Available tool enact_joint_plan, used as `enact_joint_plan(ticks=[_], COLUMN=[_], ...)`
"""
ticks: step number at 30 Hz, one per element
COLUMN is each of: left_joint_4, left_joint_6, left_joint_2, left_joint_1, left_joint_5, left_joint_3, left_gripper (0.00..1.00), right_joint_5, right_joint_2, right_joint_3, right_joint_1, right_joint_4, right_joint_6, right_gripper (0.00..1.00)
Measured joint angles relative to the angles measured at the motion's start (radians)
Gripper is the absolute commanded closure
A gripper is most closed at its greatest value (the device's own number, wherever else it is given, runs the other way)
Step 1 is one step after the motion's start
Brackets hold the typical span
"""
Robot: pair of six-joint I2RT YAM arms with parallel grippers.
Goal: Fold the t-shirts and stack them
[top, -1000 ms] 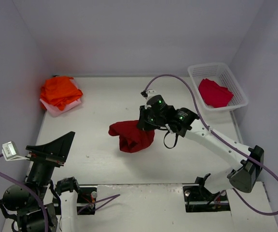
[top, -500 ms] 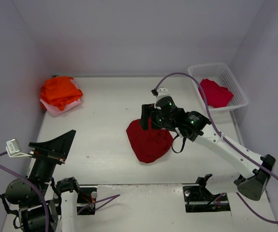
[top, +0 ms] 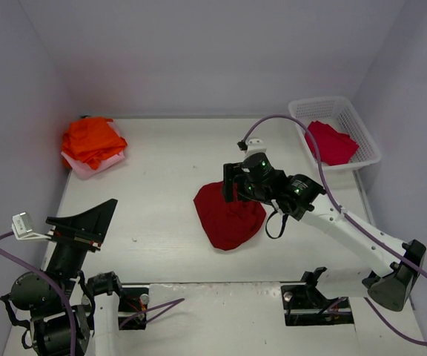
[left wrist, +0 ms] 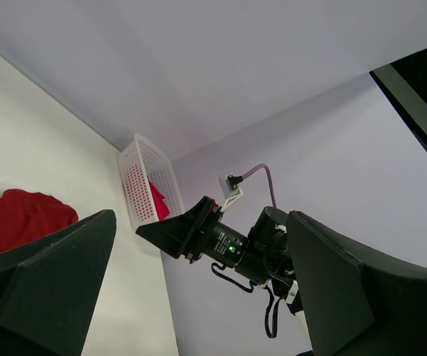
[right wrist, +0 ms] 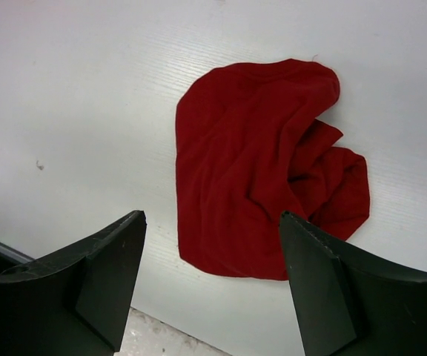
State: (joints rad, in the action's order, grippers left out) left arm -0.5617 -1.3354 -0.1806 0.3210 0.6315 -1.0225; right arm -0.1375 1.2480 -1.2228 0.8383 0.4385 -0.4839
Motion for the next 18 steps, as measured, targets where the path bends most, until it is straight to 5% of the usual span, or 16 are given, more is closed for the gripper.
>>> enact_joint_plan(ticks=[10,18], left_joint_4=[0.001,0.006], left_joint_6=[0.000,-0.001], left_joint_2=[0.000,0.001], left_joint_1=[0.000,0.000], left_joint_5=[0.000,0.000], left_joint_3=[0.001,0.007], left_gripper=[0.07,0.07], right_joint_5=[0.030,0.100], right_joint_2=[0.001,0.038], right_joint_3=[0.077,0.171], right_joint_1=[-0.167,-0.174], right_joint_4=[-0.019,-0.057], right_joint_6=[-0.022,-0.054], right_gripper=[0.36,0.44])
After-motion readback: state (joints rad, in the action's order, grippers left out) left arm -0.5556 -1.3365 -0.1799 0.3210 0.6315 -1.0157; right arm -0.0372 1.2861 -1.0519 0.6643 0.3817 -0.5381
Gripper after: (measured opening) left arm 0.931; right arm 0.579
